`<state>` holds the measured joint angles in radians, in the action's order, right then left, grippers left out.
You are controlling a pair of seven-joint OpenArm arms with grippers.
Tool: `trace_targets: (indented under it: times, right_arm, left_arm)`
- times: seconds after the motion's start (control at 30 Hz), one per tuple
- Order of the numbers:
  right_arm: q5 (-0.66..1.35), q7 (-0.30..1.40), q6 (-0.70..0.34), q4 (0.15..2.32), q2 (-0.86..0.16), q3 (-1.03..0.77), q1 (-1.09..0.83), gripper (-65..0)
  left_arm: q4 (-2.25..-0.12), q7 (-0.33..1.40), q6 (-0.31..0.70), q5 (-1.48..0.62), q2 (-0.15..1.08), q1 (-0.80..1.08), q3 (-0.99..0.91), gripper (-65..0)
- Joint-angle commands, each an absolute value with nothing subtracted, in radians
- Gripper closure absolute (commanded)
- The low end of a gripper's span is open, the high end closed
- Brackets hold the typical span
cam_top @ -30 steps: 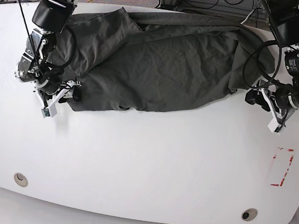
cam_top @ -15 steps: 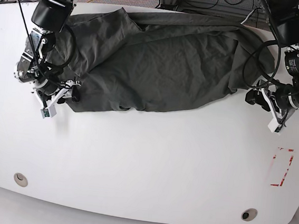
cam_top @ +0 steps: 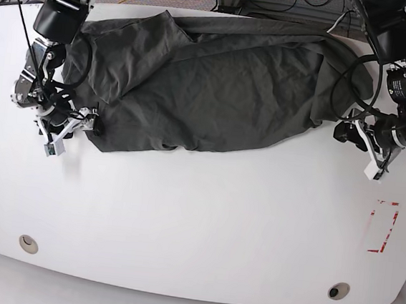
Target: Layout the t-shirt on the table in an organized manner, then fold the t-shirt properly
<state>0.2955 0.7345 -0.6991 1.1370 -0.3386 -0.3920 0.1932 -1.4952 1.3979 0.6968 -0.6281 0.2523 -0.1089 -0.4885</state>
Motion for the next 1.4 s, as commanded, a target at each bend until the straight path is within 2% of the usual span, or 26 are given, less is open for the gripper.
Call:
trace_targets:
  times: [0.0,0.17,0.47,0.67,0.73,0.9,0.97,1.0,1.07,1.37]
  right_arm:
    - [0.294,0.740,-0.698,1.138,-0.351,-0.394,0.208,-50.4]
    - [0.295,0.742,-0.698,1.141,-0.329,-0.387,0.188,-47.6]
    - [0.291,0.819,-0.698,1.242,-0.263,-0.386,0.162,-47.6]
    - [0.294,0.826,-0.698,1.265,-0.257,-0.387,0.157,-46.5]
    - [0.294,0.828,-0.698,1.265,-0.257,-0.387,0.157,-42.8]
    - [0.294,0.828,-0.698,1.265,-0.255,-0.387,0.159,-20.6]
    - [0.294,0.828,-0.698,1.264,-0.255,-0.386,0.160,-9.4]
    - [0.294,0.828,-0.698,1.262,-0.255,-0.386,0.160,-6.8]
    - [0.294,0.828,-0.698,1.262,-0.255,-0.386,0.160,-4.9]
    - [0.294,0.828,-0.698,1.264,-0.255,-0.386,0.159,-7.0]
  left_arm:
    - [-1.511,1.388,0.698,-0.642,0.266,-0.125,-0.492,-39.9]
    - [-1.511,1.388,0.698,-0.642,0.266,-0.125,-0.492,-39.9]
    - [-1.509,1.386,0.698,-0.641,0.266,-0.125,-0.492,-39.9]
    - [-1.509,1.386,0.698,-0.641,0.265,-0.107,-0.492,-39.9]
    - [-1.509,1.386,0.698,-0.641,0.265,-0.105,-0.492,-39.9]
    - [-1.509,1.385,0.698,-0.641,0.263,-0.082,-0.492,-39.9]
    - [-1.508,1.385,0.698,-0.641,0.259,-0.070,-0.492,-39.9]
    - [-1.508,1.385,0.698,-0.641,0.252,-0.067,-0.492,-39.9]
    - [-1.508,1.385,0.698,-0.641,0.234,-0.064,-0.498,-39.9]
    - [-1.432,1.389,0.698,-0.642,0.179,-0.062,-0.581,-40.3]
